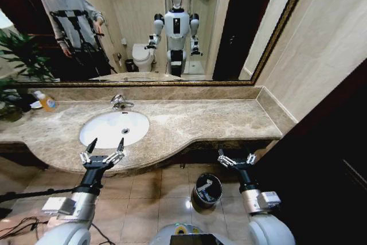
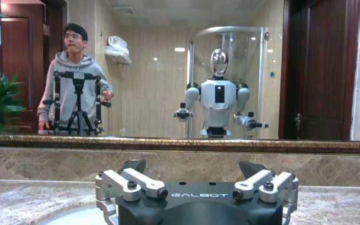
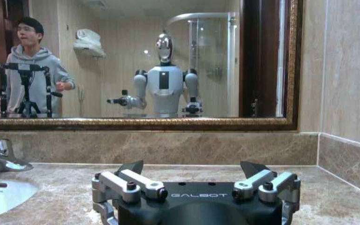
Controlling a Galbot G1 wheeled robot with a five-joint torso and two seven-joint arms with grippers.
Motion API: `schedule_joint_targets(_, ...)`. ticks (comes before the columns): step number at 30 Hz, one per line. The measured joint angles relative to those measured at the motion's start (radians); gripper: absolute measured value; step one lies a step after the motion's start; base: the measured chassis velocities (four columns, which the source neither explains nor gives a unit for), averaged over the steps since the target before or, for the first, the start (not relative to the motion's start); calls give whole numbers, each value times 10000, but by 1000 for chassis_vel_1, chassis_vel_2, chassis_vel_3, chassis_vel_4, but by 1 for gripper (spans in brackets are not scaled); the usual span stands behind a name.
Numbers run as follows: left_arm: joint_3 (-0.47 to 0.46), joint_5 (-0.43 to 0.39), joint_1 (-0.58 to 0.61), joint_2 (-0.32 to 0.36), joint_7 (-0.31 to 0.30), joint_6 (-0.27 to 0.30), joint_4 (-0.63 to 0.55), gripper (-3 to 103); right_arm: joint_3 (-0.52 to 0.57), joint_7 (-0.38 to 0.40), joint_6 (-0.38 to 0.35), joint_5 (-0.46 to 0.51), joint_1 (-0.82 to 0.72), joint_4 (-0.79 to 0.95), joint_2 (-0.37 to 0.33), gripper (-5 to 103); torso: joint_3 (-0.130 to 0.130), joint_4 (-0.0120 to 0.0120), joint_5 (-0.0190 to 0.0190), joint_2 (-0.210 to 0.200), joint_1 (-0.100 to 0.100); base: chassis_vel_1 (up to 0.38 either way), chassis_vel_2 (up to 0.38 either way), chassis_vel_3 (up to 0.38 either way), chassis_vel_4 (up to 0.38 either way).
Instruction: Pick up the trash from the sink and place it in the trash bin.
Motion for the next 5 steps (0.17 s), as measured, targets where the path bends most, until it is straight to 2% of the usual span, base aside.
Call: schedule_joint_targets(5, 0, 0, 0, 0, 0, 0, 0, 100, 0, 0, 0, 0, 0, 0, 0, 100, 0, 0, 0, 0, 0, 0, 0, 0, 0)
